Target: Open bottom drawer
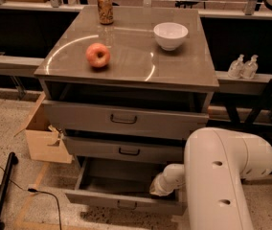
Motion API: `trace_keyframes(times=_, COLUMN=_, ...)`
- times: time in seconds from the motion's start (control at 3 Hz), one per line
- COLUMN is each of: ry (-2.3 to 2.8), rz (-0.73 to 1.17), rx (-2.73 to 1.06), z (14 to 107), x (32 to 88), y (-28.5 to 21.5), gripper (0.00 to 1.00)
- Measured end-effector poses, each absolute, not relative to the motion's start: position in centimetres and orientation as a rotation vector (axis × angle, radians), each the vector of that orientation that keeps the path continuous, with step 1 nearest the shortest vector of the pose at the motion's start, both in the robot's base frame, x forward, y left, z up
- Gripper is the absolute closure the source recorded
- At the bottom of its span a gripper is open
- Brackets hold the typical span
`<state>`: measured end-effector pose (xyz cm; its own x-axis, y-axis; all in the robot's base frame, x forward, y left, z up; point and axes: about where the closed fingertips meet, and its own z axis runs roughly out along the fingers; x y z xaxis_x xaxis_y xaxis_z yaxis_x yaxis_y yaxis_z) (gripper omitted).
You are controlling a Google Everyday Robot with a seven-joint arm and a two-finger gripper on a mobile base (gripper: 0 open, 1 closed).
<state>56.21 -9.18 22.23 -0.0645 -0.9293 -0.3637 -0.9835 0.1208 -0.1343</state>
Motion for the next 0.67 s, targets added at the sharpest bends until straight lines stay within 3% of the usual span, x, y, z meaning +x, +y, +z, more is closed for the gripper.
trace_keyframes(times=0.67, ry=2.073, rz=0.194, rx=-1.870, z=17.1, x=56.7, y=-10.6, gripper=1.00)
